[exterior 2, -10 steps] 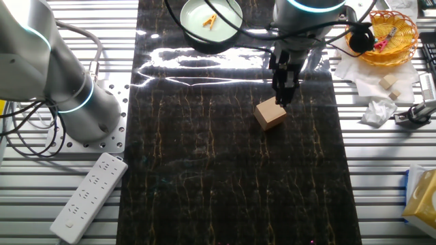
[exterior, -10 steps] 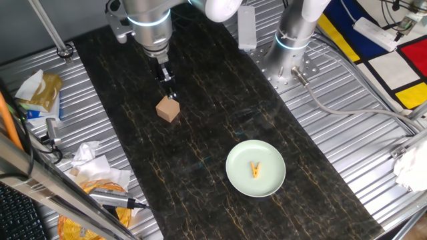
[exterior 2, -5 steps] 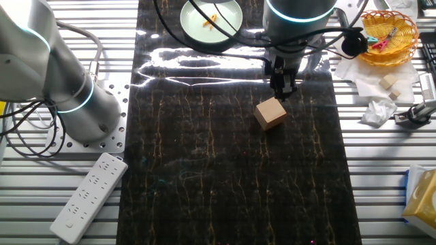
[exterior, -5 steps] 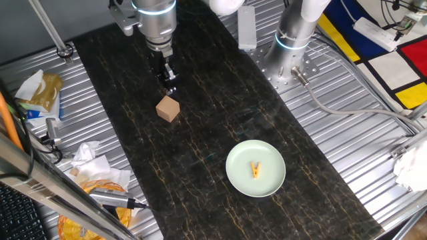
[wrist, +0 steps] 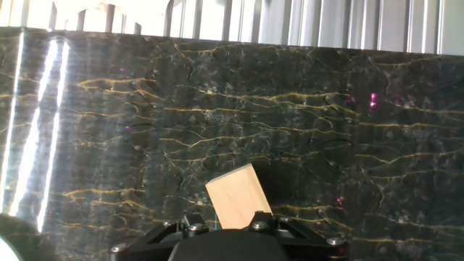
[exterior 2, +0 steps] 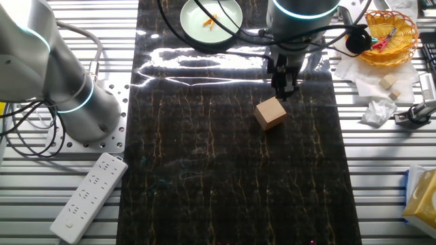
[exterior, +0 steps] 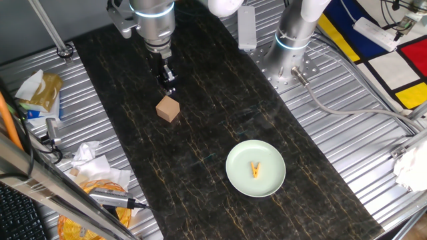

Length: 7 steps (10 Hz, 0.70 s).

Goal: Approach and touch the side of the small block

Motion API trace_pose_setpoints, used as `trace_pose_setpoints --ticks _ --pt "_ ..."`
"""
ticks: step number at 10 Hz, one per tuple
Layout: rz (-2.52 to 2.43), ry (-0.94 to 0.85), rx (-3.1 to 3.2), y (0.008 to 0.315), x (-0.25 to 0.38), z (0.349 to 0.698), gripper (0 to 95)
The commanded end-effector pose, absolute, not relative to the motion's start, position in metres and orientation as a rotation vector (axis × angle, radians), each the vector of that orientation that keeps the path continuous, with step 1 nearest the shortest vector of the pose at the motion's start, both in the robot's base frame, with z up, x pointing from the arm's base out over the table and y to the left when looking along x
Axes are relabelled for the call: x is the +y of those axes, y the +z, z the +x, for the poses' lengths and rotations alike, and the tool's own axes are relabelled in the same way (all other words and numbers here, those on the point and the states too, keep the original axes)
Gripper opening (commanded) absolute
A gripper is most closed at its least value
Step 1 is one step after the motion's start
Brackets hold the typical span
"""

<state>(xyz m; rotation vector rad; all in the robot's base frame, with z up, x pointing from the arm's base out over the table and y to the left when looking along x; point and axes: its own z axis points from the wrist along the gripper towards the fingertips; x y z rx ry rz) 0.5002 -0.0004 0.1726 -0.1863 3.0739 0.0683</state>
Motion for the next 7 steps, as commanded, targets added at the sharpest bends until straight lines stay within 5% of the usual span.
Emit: trace_pose_setpoints --ticks 1,2,7 --pt "-0.206 0.072 3.072 0.1728 0.0001 0.4996 38.0" --pt "-0.218 0.071 3.068 0.1728 0.0001 0.4996 19.0" --pt "-0.215 0.009 3.07 0.1727 0.0001 0.4995 19.0"
